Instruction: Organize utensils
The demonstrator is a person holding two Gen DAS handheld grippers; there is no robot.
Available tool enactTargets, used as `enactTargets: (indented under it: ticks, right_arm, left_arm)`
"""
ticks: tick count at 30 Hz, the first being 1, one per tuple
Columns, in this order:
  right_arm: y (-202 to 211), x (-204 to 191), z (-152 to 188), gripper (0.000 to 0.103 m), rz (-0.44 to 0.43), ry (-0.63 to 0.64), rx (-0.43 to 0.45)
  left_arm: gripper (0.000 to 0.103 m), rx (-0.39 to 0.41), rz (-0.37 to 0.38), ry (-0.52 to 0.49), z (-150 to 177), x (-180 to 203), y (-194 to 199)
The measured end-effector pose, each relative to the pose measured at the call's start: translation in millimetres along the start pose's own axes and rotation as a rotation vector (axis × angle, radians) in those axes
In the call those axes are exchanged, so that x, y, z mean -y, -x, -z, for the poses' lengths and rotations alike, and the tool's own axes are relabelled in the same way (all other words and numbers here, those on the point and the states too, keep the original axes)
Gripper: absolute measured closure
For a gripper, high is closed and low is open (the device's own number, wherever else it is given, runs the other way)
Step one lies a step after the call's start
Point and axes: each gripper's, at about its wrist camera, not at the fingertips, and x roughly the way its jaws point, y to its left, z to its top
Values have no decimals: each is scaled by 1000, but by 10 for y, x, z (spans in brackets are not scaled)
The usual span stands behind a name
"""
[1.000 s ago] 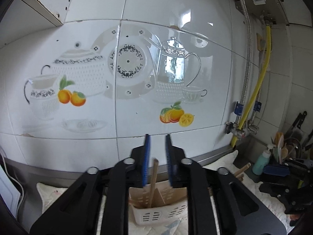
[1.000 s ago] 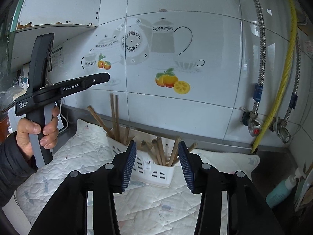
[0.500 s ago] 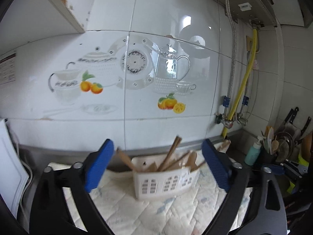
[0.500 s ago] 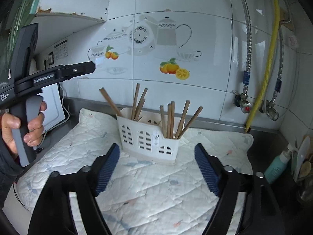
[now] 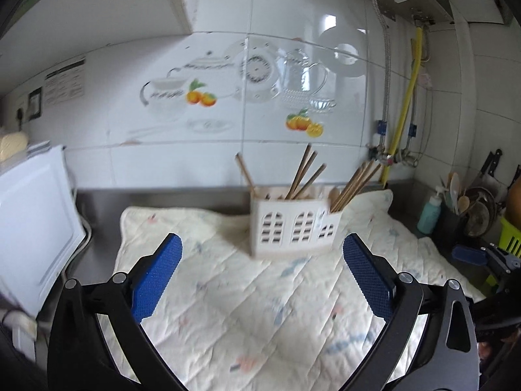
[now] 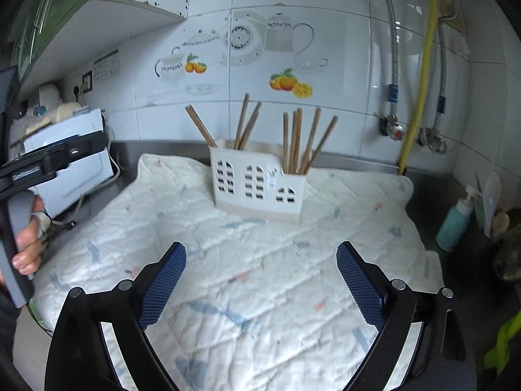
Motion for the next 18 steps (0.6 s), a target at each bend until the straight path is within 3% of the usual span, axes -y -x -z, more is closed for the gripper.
enactTargets:
  ticks: [3,8,18]
  right_arm:
    - [20,8,127,11,3,-26,-21]
    - [59,-11,263,10,38,-37,-40]
    - [116,-32,386,10,38,-68,-59]
  left_arm:
    - [5,-19,-53,-3,213,-35,106]
    - [5,-65,-80,12,484,-96,230]
    - [5,-66,-90,-1,613,-125,444]
